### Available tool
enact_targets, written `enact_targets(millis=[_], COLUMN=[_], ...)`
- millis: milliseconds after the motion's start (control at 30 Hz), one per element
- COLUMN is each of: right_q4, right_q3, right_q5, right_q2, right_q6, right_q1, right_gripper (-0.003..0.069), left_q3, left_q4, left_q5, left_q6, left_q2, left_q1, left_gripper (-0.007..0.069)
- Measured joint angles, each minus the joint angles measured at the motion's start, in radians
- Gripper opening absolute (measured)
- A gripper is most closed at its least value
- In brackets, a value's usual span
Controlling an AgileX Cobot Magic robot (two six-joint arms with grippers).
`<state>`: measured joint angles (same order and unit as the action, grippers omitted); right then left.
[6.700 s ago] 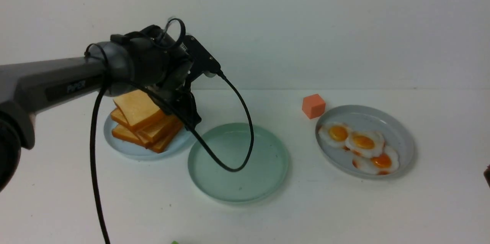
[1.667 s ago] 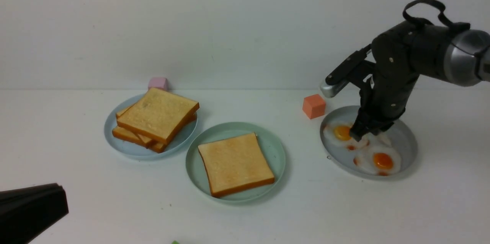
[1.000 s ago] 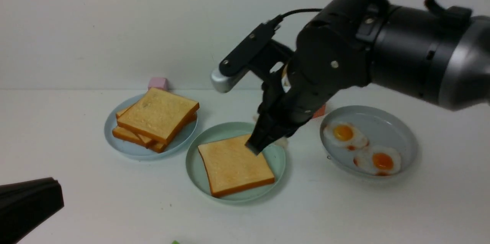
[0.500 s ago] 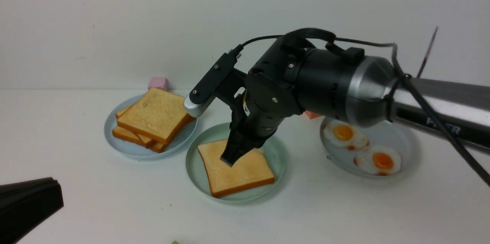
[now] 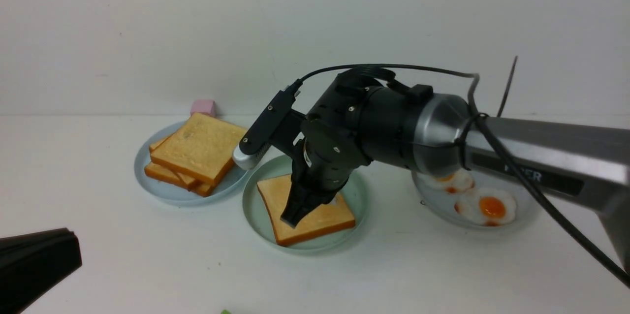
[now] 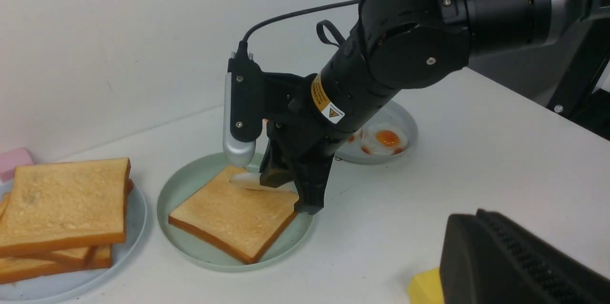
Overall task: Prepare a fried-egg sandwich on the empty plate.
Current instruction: Use the right arm to place the fried egg on the slice of bread in the middle
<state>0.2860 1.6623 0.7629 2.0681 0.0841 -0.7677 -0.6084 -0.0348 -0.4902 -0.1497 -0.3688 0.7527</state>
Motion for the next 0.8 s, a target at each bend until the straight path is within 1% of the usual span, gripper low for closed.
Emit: enact_targets(millis=[33,67,100,133,167,200,233,267,300,333,367,400,467,567,633,733,767,800], right_q4=[-0.002,-0.015,-0.036,-0.036,-0.059,-0.072,-0.086,-0.097,-0.105,-0.107,-0.116,-0.119,-0.12,-0.123,-0.123,-0.124,-0.124,-0.124], right_q3=[0.0,0.0,0.0,0.0,0.0,0.0,0.0,0.0,0.0,0.0,0.0,0.0,0.0,0.0,0.0,0.0,0.0,0.0], right_q5=[-0.001,-0.005,-0.013,-0.013,-0.028,-0.043,-0.058,-0.071,-0.088,-0.091,-0.113,-0.124,-0.128,-0.118,-0.088,0.015,0.025,0.121], right_q2=[0.0,0.0,0.0,0.0,0.001,0.001,0.002,0.003,0.003,0.003,0.003,0.003,0.003,-0.006,-0.036,-0.14,-0.14,-0.23], right_q6=[0.0,0.0,0.0,0.0,0.0,0.0,0.0,0.0,0.0,0.0,0.0,0.0,-0.003,-0.021,-0.043,-0.069,-0.07,-0.084], right_q1=[0.0,0.0,0.0,0.0,0.0,0.0,0.0,0.0,0.0,0.0,0.0,0.0,0.0,0.0,0.0,0.0,0.0,0.0], right_gripper=[0.0089,0.0104,0.0137,0.0143,0.0195,0.0232,0.0293,0.0323,0.0374,0.0394,0.0466,0.0511,0.0559,0.058,0.0569,0.0496,0.0496,0.0413], left_q3=[0.0,0.0,0.0,0.0,0.0,0.0,0.0,0.0,0.0,0.0,0.0,0.0,0.0,0.0,0.0,0.0,0.0,0.0], left_q4=[0.0,0.0,0.0,0.0,0.0,0.001,0.004,0.003,0.003,0.003,0.003,0.003,0.003,0.003,0.004,-0.002,-0.002,-0.017], left_q5=[-0.001,-0.002,-0.005,-0.005,-0.009,-0.011,-0.012,-0.013,-0.014,-0.014,-0.015,-0.015,-0.017,-0.028,-0.046,-0.08,-0.081,-0.086], left_q6=[0.0,0.0,0.0,0.0,0.0,0.0,0.0,0.0,0.0,0.0,0.0,0.0,0.0,0.0,-0.008,-0.05,-0.054,-0.082], left_q2=[0.0,0.0,0.0,0.0,0.0,0.0,0.0,0.0,0.0,0.0,0.0,0.0,0.0,0.0,0.0,-0.026,-0.026,-0.075], left_q1=[0.0,0.0,0.0,0.0,0.0,0.0,0.0,0.0,0.0,0.0,0.0,0.0,0.0,0.0,0.0,0.0,0.0,0.0], left_gripper=[-0.0013,-0.0013,-0.0013,-0.0013,-0.0013,-0.0013,-0.0013,-0.0013,-0.0013,-0.0013,-0.0013,-0.0013,-0.0013,-0.0013,-0.0013,-0.0013,-0.0013,-0.0013])
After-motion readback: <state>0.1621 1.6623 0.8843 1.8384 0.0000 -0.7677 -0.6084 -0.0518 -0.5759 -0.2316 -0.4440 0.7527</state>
